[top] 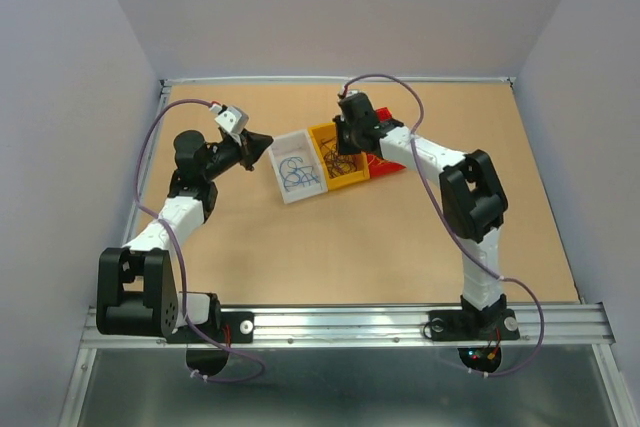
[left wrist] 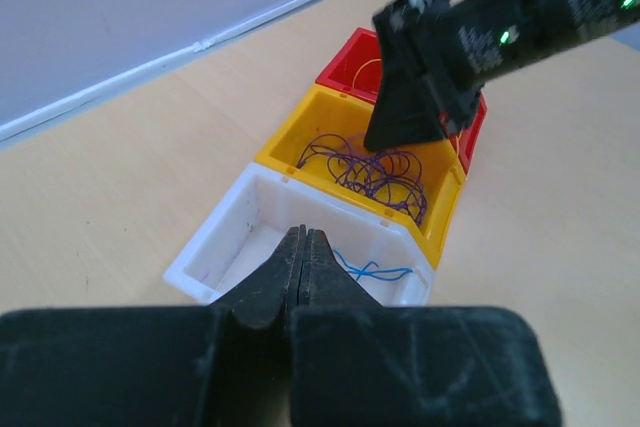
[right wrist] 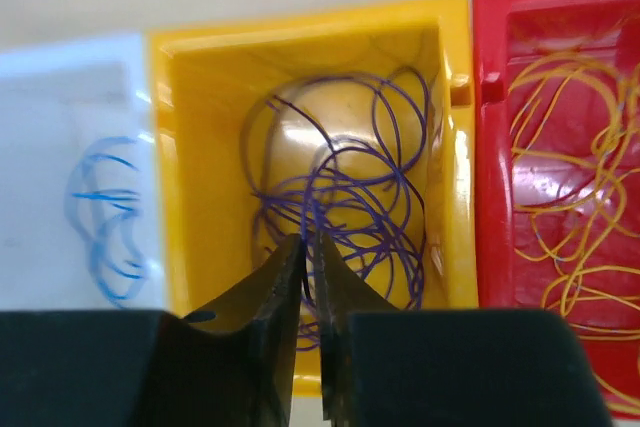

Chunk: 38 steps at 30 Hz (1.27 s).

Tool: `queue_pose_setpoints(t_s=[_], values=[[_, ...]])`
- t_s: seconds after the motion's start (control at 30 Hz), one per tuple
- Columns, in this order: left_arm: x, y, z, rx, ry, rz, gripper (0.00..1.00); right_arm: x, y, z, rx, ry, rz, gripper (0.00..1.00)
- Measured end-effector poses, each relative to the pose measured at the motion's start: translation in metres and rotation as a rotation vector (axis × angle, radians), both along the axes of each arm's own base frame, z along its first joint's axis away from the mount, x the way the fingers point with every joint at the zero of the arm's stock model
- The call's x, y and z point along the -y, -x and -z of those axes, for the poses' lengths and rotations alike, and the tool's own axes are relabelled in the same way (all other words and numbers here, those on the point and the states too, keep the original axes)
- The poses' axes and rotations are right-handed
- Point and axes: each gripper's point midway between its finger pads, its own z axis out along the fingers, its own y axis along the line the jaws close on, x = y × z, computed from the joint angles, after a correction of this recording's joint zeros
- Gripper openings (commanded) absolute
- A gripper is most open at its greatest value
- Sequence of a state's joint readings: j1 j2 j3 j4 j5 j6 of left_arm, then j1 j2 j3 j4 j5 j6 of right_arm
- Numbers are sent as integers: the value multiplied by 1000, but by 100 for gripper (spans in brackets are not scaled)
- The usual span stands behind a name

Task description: Untangle the cables

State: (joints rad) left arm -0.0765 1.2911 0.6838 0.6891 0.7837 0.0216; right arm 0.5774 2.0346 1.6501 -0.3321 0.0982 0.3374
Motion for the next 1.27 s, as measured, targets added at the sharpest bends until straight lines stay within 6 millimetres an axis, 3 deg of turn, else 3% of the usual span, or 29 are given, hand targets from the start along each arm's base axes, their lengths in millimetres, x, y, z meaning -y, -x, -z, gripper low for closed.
queue_pose_setpoints(t_s=[0.03, 0.07, 0.1, 0.17, 0.3, 0.33, 0.47, 0.5, 0.6, 0.67, 0.8, 0.97, 1.13, 1.27], values=[[0, 0, 0, 1, 0, 0, 7, 1, 2, 16, -27, 20, -1, 38], [0, 0, 0, 1, 0, 0, 12, 3, 5, 33, -56, 40, 4, 80], [0, 0, 1, 1, 0, -1, 17, 6, 11, 52, -92, 66, 3, 100], [-1, -1, 1, 1, -2, -12, 32, 13, 24, 67, -134, 105, -14, 100], [-8, -2, 2, 5, -4, -61, 51, 6, 33, -8, 46, 22, -21, 100], [-9, -2, 2, 6, -4, -69, 55, 10, 40, -25, 83, 5, -15, 100], [-18, 2, -14, 39, 0, -131, 92, 40, 70, -90, 246, -67, 23, 100], [-21, 4, -21, 52, 4, -154, 98, 48, 77, -99, 273, -75, 31, 100], [-32, 12, -43, 111, 9, -223, 99, 85, 113, -115, 364, -97, 67, 100], [-38, 23, -53, 159, 11, -255, 99, 109, 134, -114, 417, -116, 110, 100], [-50, 44, -49, 211, 19, -317, 99, 156, 171, -103, 496, -157, 222, 100], [-66, 53, -28, 194, 41, -416, 99, 191, 188, -135, 653, -253, 351, 100], [-66, 67, -19, 241, 54, -406, 99, 214, 203, -171, 785, -367, 429, 99], [-62, 71, -18, 266, 58, -382, 99, 218, 204, -173, 802, -377, 447, 99]])
